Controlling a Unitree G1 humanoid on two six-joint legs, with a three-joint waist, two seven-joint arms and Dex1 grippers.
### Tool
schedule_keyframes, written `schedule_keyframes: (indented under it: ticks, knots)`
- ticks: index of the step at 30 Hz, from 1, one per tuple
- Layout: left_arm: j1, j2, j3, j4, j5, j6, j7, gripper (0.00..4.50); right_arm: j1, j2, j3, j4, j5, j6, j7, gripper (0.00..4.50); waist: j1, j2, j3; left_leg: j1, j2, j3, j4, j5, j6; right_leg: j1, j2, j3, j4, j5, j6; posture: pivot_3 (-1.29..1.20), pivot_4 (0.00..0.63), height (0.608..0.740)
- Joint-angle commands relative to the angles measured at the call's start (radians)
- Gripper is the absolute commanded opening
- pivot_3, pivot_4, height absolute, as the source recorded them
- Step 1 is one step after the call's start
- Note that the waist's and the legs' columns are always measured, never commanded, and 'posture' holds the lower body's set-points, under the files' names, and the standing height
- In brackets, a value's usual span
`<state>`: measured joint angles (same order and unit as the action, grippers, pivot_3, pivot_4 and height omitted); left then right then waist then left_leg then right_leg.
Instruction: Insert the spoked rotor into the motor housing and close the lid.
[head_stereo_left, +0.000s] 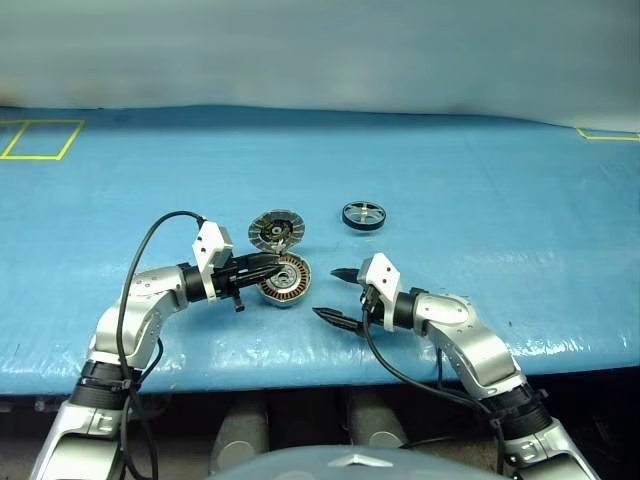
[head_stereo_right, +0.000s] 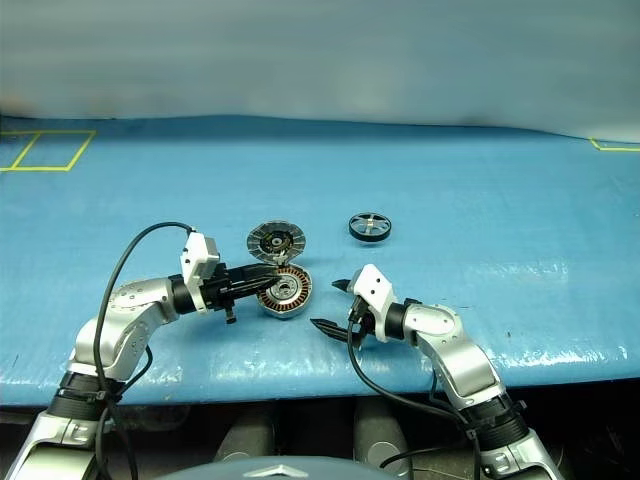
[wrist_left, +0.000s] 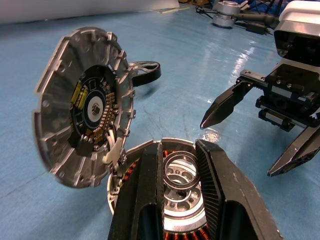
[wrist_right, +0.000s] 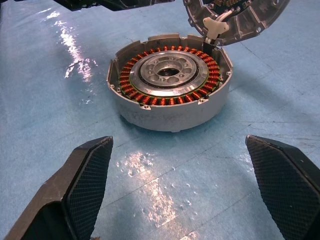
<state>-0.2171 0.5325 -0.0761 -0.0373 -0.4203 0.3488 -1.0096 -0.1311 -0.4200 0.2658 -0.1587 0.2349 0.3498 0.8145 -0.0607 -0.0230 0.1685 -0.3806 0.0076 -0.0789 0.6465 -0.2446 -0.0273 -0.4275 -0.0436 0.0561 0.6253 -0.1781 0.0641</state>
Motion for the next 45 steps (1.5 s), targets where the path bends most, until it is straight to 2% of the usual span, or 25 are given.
schedule_keyframes:
  ticks: [1, 10, 45]
  knots:
    - [-0.028, 0.002, -0.040, 0.030, 0.041, -0.006, -0.016, 0.65, 0.006, 0.008, -0.008, -0.038, -0.001, -0.022, -0.013, 4.50, 0.001, 0.000, 0.000, 0.000, 0.000, 0.000, 0.000, 0.000, 0.000, 0.000, 0.000, 0.000, 0.000, 0.000, 0.000, 0.00, 0.150, 0.740]
    - [-0.075, -0.035, -0.073, 0.141, 0.123, -0.074, -0.001, 0.65, 0.014, 0.008, -0.010, -0.040, -0.009, -0.027, -0.035, 4.50, 0.003, 0.000, 0.000, 0.000, 0.000, 0.000, 0.000, 0.000, 0.000, 0.000, 0.000, 0.000, 0.000, 0.000, 0.000, 0.00, 0.150, 0.740]
    - [-0.073, -0.055, -0.078, 0.149, 0.148, -0.060, -0.012, 0.65, 0.013, 0.011, -0.004, -0.029, -0.032, -0.036, -0.051, 4.50, 0.008, 0.000, 0.000, 0.000, 0.000, 0.000, 0.000, 0.000, 0.000, 0.000, 0.000, 0.000, 0.000, 0.000, 0.000, 0.00, 0.150, 0.740]
